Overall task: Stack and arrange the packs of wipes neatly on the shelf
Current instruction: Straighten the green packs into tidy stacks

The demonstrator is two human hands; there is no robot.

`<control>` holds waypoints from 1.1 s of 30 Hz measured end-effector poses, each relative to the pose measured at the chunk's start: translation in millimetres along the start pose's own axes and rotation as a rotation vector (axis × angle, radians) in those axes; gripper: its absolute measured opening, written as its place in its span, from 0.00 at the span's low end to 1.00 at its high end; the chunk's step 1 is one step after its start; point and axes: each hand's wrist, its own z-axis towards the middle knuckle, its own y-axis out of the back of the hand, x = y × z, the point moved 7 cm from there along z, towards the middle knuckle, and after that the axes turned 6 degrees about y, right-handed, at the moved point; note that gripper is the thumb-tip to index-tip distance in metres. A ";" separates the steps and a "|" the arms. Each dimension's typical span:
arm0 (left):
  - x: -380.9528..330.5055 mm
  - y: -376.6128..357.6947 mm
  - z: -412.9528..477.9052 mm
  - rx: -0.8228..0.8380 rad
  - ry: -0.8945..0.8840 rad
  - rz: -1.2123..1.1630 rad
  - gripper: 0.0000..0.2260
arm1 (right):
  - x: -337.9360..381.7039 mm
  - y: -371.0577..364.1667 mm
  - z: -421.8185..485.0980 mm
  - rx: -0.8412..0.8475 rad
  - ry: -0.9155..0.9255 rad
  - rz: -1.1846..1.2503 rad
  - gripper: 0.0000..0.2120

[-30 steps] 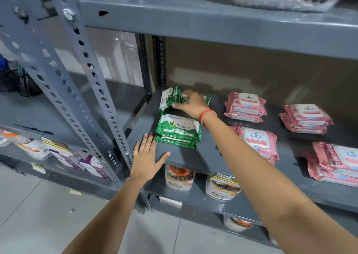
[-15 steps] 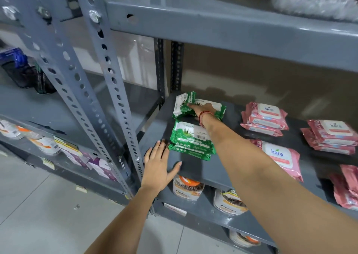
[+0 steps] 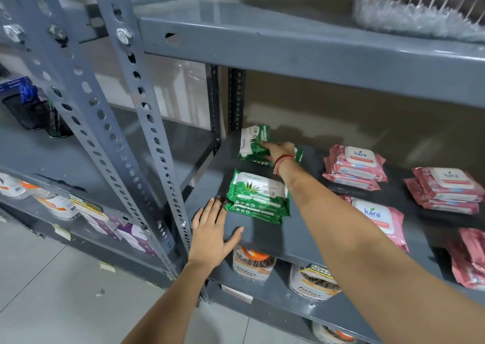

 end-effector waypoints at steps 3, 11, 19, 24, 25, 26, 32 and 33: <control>-0.1 0.7 -0.6 0.003 0.000 -0.009 0.35 | 2.4 19.3 4.0 -0.059 -0.012 0.147 0.14; -0.4 -0.8 -0.1 0.005 0.003 -0.018 0.38 | -16.9 53.1 5.7 0.084 -0.148 -0.022 0.18; 1.2 -2.1 0.4 0.006 0.008 -0.007 0.37 | 51.3 16.2 6.3 0.662 0.597 -1.368 0.40; 2.0 -3.9 1.5 0.024 0.012 0.007 0.36 | 32.8 7.0 14.5 0.846 0.517 -1.655 0.44; 1.8 -4.2 1.2 0.028 0.013 0.010 0.36 | 33.2 4.3 15.2 0.827 0.526 -1.672 0.44; 1.7 -4.5 0.9 0.032 0.014 0.014 0.36 | 34.0 1.5 15.0 0.804 0.535 -1.687 0.44; 1.7 -4.8 0.1 0.044 0.016 0.024 0.36 | 31.8 -10.7 3.1 0.390 0.570 -1.675 0.45; 1.5 -4.6 -0.2 0.041 0.013 0.023 0.36 | 30.4 -13.4 1.4 0.320 0.578 -1.673 0.45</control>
